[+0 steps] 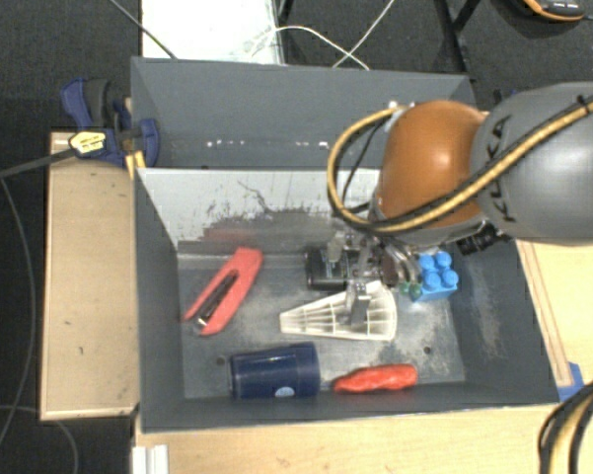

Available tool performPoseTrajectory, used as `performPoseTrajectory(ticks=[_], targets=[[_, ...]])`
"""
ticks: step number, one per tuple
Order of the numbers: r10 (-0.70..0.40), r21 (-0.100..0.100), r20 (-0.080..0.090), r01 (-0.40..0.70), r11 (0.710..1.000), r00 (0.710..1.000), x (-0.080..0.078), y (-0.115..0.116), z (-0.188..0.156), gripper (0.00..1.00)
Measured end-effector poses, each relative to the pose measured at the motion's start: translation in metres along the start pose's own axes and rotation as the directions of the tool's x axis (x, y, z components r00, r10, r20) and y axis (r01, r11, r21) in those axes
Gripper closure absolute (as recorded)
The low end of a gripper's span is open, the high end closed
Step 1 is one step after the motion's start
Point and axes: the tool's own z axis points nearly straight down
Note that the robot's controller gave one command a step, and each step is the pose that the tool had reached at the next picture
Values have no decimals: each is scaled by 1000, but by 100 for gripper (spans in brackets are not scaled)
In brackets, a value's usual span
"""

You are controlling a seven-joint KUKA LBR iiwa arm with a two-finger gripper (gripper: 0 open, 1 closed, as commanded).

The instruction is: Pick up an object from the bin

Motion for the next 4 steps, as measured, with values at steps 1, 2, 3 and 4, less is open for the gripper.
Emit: performPoseTrajectory(ticks=[1,2,3,4], targets=[[2,0,8,-2,1000,1000,-2,0,-4,0],[-4,-1,12,4,1000,1000,8,-44,83,0],[-34,-3,20,34,999,999,19,-40,55,0],[10,-3,11,-10,1000,1000,30,-28,55,0]])
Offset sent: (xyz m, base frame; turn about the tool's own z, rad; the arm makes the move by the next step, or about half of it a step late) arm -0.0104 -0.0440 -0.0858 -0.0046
